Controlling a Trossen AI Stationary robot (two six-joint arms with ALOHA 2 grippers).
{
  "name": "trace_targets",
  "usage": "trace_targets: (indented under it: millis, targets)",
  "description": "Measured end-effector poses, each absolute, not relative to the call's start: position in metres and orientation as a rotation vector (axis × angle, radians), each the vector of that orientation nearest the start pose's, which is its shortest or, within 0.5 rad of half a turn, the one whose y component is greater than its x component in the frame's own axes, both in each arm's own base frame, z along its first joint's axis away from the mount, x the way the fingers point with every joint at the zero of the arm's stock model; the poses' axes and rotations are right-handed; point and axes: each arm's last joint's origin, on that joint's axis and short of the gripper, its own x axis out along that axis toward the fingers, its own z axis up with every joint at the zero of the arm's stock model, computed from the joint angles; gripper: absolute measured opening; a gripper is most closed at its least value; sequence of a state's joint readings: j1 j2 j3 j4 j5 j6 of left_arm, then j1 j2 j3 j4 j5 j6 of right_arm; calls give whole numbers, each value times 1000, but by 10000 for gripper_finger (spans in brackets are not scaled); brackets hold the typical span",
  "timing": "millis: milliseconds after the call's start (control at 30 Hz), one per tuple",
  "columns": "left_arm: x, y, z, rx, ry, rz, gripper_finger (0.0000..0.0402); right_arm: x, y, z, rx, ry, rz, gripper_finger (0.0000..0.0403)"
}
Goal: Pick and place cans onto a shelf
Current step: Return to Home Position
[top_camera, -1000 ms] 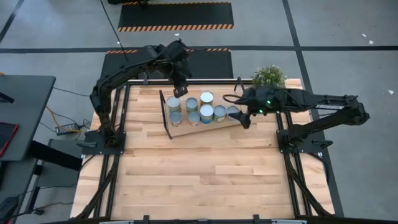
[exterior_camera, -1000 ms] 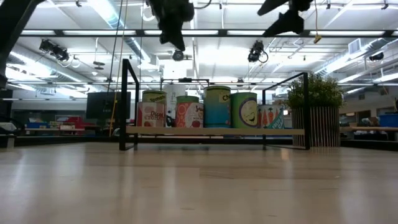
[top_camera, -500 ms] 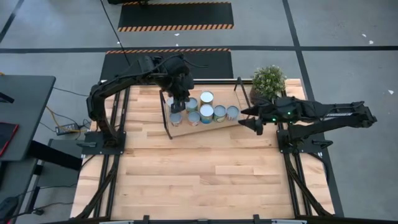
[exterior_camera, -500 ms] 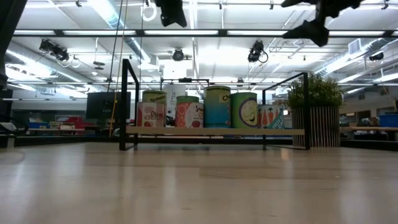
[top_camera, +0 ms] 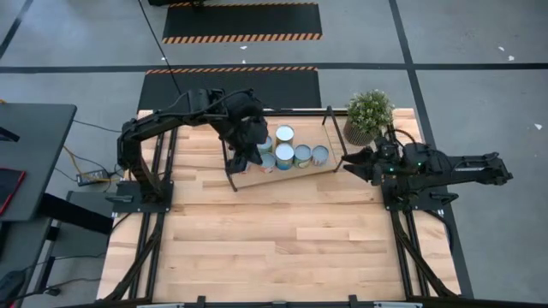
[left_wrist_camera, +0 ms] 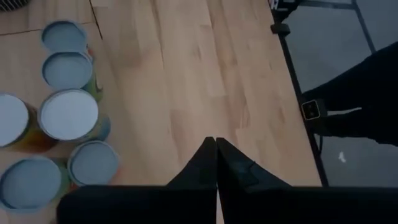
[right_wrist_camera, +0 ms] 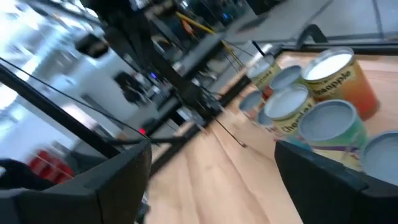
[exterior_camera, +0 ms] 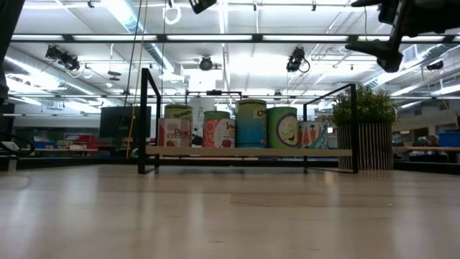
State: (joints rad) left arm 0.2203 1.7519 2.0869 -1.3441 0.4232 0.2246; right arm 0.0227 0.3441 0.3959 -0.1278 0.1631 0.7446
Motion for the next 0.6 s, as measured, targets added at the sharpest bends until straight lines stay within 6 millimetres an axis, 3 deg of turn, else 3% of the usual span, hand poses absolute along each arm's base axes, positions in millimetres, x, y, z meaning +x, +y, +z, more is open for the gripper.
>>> trace_targets:
  millis: [333, 500, 600]
  targets:
    - [319, 40, 416, -85, 1048, -246, 1, 95, -4, 237, 771, -153, -132, 347]
    - [287, 34, 433, -92, 1078, -224, 1, 88, -4, 232, 773, -205, -139, 347]
    - [269, 37, 450, -88, 1000, -158, 2, 85, -5, 228, 803, -228, -135, 347]
